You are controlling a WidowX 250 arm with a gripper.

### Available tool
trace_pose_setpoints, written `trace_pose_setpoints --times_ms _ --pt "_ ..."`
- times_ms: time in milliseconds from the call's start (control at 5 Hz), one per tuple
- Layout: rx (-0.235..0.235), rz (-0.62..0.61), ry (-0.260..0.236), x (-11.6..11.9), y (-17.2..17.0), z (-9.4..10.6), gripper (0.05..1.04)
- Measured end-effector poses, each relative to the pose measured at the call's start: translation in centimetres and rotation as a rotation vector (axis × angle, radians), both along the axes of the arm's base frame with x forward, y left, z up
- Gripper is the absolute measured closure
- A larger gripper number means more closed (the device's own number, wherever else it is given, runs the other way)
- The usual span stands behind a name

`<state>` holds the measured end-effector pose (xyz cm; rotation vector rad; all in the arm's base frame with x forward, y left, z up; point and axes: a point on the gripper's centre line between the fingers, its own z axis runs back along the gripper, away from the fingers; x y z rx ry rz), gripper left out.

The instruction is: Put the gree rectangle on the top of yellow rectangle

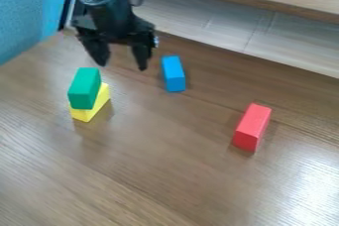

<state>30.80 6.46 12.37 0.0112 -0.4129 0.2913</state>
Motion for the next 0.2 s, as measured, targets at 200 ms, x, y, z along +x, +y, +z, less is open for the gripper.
trace_pose_setpoints --times_ms 200 --pt "0.001 -0.087 0.003 1.22 -2.15 -0.33 0.083"
